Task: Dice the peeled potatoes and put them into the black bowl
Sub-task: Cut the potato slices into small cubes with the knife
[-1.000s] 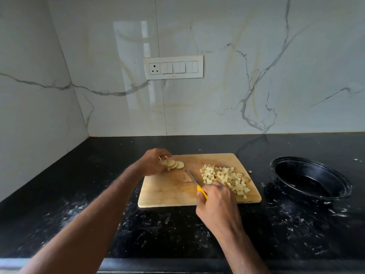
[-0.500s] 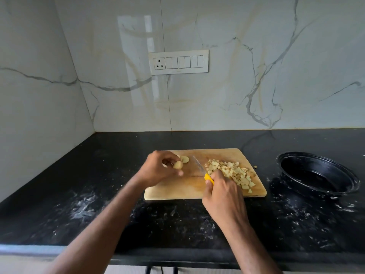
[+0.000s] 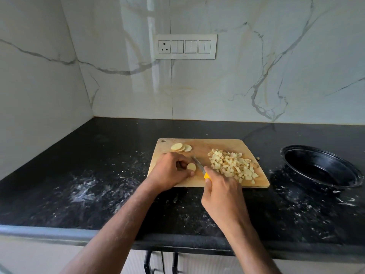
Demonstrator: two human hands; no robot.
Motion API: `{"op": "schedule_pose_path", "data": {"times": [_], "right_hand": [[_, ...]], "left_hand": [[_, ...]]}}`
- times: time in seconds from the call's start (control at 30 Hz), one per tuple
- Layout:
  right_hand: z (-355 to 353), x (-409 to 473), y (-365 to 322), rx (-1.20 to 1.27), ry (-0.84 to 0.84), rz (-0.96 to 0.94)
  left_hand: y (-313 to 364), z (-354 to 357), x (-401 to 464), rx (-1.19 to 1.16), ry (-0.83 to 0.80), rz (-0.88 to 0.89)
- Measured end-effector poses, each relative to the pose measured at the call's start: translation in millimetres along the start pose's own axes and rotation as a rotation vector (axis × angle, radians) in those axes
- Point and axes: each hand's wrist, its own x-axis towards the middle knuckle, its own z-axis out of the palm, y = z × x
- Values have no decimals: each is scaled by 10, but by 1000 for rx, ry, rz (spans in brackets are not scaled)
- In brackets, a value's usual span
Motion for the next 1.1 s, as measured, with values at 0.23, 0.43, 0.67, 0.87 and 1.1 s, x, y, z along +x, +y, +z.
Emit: {"op": "schedule_pose_path", "data": {"times": [0.23, 0.43, 0.67, 0.87, 1.1], "right_hand": [[65, -4, 21, -15, -28, -41], [79, 0, 25, 12, -52, -101], [57, -5, 14, 14, -82, -116], [45, 3, 5, 62, -122, -52], [76, -38, 8, 32, -180, -31]], "left_hand": [[-25, 20, -3, 28, 40, -16], [-17, 49, 1, 65, 63, -17], [-7, 59, -4, -6, 70, 15], [-67, 108, 28, -39, 61, -2], [-42, 96, 35, 96, 17, 116]]}}
